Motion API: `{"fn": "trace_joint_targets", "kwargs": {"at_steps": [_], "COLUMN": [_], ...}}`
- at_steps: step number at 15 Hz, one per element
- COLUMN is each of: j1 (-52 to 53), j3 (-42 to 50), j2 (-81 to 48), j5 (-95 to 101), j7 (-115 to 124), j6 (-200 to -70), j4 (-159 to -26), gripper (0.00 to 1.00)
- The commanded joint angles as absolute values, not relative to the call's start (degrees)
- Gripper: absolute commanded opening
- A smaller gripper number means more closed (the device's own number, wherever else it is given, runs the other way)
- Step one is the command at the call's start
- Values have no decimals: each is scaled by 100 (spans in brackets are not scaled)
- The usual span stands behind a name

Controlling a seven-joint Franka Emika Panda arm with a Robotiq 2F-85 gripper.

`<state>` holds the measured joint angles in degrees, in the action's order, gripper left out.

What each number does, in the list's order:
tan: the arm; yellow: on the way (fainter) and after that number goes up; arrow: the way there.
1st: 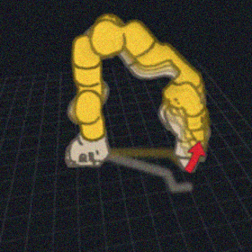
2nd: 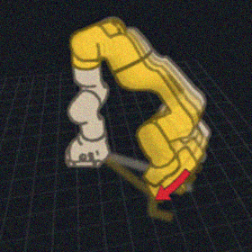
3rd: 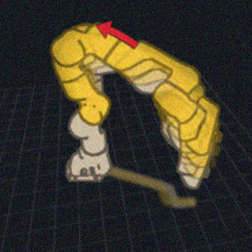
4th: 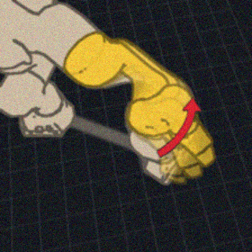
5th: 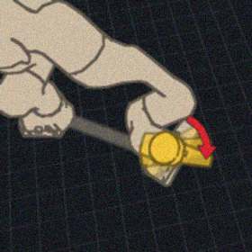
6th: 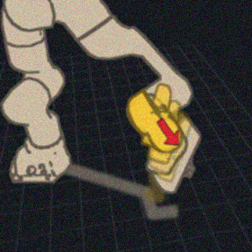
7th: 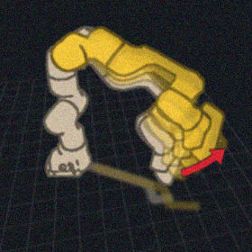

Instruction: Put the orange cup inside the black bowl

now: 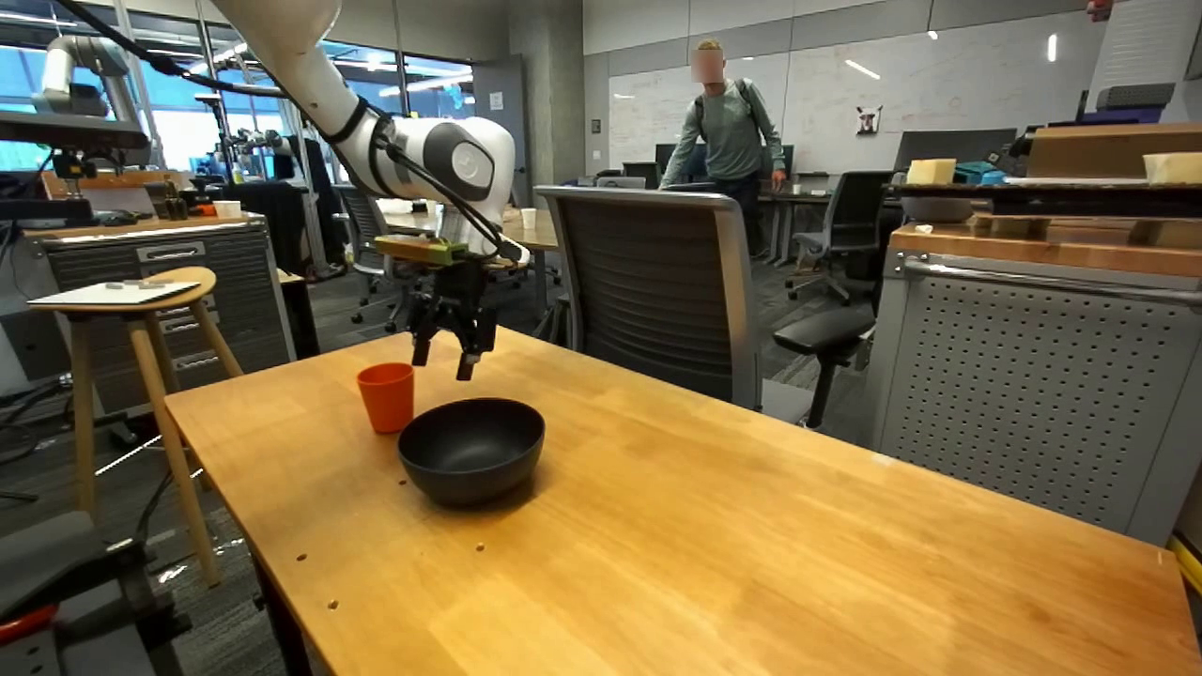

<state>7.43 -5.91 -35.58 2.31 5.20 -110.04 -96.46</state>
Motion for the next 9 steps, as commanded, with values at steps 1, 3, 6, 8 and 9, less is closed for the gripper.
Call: {"fn": "trace_joint_targets", "kwargs": {"at_steps": [1, 3, 6, 8, 9], "j1": [817, 857, 893, 876, 862], "j3": [-674, -704, -739, -758, -753], "j2": [-4203, -4320, -4377, -4374, -4350], "j5": [-52, -125, -233, -326, -363], "j7": [314, 293, 282, 236, 223], "j6": [-10035, -9675, -9347, -9201, -9194], "j4": [-8545, -8272, -8055, -8025, -8078], "gripper": [100, 100, 100, 100, 100]}}
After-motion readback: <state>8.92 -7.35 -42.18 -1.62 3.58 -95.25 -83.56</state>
